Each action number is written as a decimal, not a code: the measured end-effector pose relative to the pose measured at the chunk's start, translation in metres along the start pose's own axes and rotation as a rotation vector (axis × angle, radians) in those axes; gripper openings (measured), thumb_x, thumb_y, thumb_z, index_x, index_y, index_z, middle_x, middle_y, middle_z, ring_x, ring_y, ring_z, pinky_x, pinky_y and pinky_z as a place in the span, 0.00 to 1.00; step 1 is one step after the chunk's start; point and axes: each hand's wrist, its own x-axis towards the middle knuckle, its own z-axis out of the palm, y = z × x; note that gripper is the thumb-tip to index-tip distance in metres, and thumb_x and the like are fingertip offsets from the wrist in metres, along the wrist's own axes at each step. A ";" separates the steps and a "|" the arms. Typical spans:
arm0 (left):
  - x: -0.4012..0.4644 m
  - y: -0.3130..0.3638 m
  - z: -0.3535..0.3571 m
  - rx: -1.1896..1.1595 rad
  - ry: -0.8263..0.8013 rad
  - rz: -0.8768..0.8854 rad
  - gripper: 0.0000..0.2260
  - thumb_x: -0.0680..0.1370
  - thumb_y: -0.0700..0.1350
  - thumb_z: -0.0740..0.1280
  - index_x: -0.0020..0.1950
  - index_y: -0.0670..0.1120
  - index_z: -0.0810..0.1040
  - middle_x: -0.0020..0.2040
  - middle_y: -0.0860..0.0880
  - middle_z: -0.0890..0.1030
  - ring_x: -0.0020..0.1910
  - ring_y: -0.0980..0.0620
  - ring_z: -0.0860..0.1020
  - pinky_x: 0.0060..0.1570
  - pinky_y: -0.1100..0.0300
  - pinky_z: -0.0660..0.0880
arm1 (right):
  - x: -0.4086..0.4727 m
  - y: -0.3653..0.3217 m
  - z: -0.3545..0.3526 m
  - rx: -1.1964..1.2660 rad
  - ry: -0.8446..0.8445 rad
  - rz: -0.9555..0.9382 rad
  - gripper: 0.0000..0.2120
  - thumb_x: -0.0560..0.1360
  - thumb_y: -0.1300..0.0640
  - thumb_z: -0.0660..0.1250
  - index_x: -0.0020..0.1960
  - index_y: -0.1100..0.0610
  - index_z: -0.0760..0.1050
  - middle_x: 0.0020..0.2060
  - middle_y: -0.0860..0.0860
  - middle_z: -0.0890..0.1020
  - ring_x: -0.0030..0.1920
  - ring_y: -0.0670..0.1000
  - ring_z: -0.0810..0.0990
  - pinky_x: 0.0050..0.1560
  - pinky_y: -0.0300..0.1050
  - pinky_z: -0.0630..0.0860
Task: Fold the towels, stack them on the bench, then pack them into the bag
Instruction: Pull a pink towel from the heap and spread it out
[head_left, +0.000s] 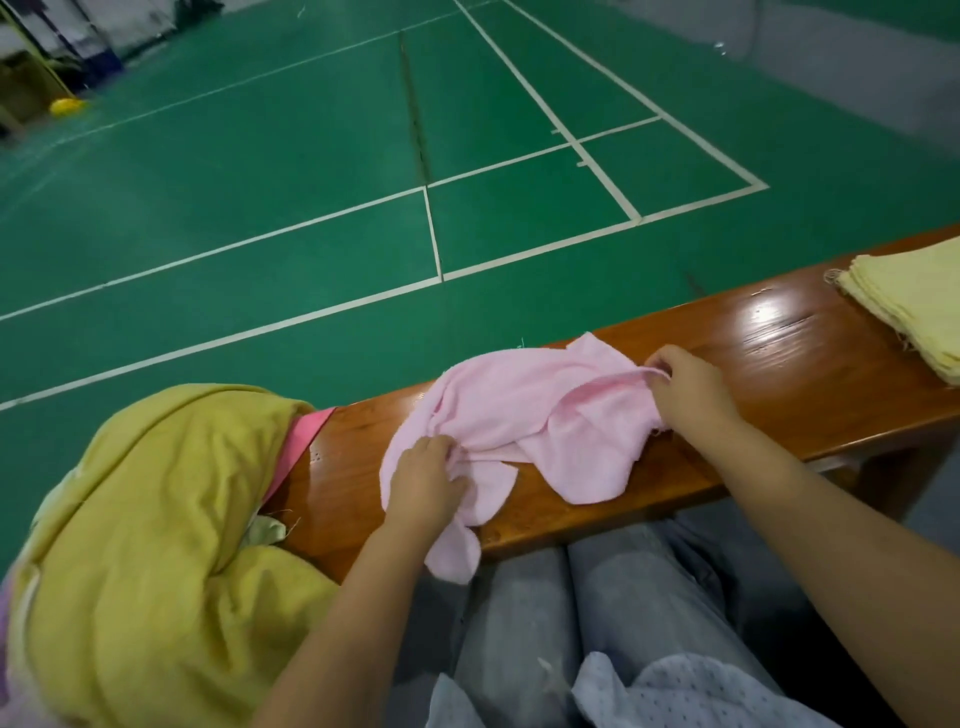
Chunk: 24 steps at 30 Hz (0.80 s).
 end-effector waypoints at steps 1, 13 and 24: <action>0.003 -0.003 -0.003 -0.032 0.005 -0.027 0.14 0.77 0.45 0.69 0.61 0.50 0.75 0.57 0.49 0.79 0.50 0.52 0.76 0.55 0.61 0.76 | 0.002 -0.006 -0.004 0.069 0.017 0.010 0.07 0.79 0.61 0.59 0.54 0.58 0.74 0.48 0.55 0.78 0.45 0.56 0.76 0.38 0.43 0.70; -0.005 0.023 -0.085 -0.640 -0.120 0.086 0.06 0.80 0.41 0.64 0.43 0.42 0.73 0.39 0.46 0.77 0.39 0.49 0.76 0.40 0.58 0.75 | -0.018 -0.099 -0.074 0.217 0.079 -0.201 0.06 0.74 0.59 0.62 0.45 0.58 0.78 0.37 0.54 0.78 0.39 0.53 0.73 0.38 0.43 0.69; 0.024 0.028 -0.056 -0.458 0.041 -0.201 0.11 0.80 0.43 0.62 0.60 0.39 0.72 0.58 0.41 0.77 0.46 0.47 0.77 0.41 0.57 0.74 | -0.003 -0.086 0.009 0.022 -0.292 -0.096 0.24 0.77 0.55 0.64 0.71 0.57 0.65 0.68 0.56 0.72 0.64 0.56 0.73 0.60 0.49 0.72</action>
